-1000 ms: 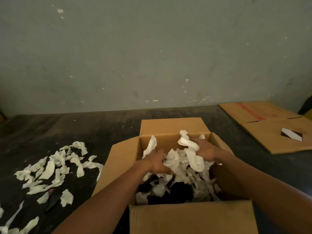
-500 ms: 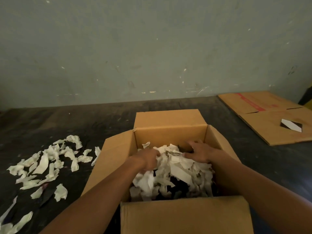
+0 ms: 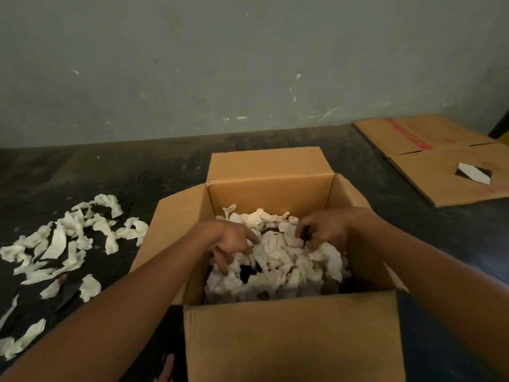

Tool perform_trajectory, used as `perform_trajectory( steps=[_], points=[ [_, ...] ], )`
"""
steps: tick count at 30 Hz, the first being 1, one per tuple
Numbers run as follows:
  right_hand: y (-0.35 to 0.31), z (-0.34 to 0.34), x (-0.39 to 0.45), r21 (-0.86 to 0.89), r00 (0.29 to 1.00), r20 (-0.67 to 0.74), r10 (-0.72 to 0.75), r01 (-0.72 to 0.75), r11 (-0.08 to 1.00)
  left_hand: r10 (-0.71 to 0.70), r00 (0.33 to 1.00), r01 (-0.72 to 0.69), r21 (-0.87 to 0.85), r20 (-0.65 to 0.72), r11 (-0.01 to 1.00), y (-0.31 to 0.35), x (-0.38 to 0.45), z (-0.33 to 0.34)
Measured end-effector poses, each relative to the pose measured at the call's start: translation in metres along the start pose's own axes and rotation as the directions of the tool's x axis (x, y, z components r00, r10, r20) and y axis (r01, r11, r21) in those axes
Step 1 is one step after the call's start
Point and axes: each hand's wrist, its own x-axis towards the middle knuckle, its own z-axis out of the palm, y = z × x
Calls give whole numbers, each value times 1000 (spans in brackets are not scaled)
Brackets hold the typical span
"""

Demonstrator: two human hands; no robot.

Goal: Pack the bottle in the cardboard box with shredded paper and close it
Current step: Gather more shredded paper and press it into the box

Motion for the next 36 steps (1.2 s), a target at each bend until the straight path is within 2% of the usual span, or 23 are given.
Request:
perform_trajectory(
  steps=[2,3,6,8,11,15,17,21,23,26,28,32,34,35,36],
  points=[
    [-2,2,0,-6,992,-123,-36,35,999,65,997,-65,2,-40,998,4,-2,-4],
    [-2,8,2,-32,991,-127,-34,31,999,113,992,-111,35,-54,993,5,-3,-3],
    [1,37,14,-183,1000,-21,5,-9,983,224,974,-209,286,-23,935,1,-1,15],
    [5,52,21,-200,996,-80,-30,13,980,215,977,-208,345,18,915,-5,2,28],
    [7,46,21,-69,956,-273,-108,93,993,245,969,-229,357,-1,906,-6,2,29],
    [1,28,18,164,849,-517,-110,224,961,361,910,-284,328,-204,901,-4,5,16],
    [-6,27,20,263,809,-582,-82,282,923,415,866,-332,301,-278,894,-4,9,15],
    [-10,29,30,419,841,-539,-48,317,851,473,834,-416,239,-284,877,-7,11,19],
    [-9,28,32,459,818,-574,16,307,834,509,805,-451,241,-305,859,-13,12,19],
    [-3,25,34,377,767,-631,113,176,909,530,744,-459,266,-408,848,-20,14,19],
    [-5,26,34,361,787,-601,138,114,926,533,682,-466,263,-501,845,-22,18,19],
    [-12,28,37,323,804,-593,46,185,928,562,594,-510,271,-576,817,-17,25,19],
    [-12,27,39,311,782,-621,43,196,930,547,559,-409,366,-623,836,-14,28,17],
    [-11,25,39,301,779,-623,70,156,941,514,562,-337,388,-649,858,-14,31,17],
    [-10,23,39,291,790,-603,108,93,952,455,599,-284,356,-659,890,-15,33,16]
  ],
)
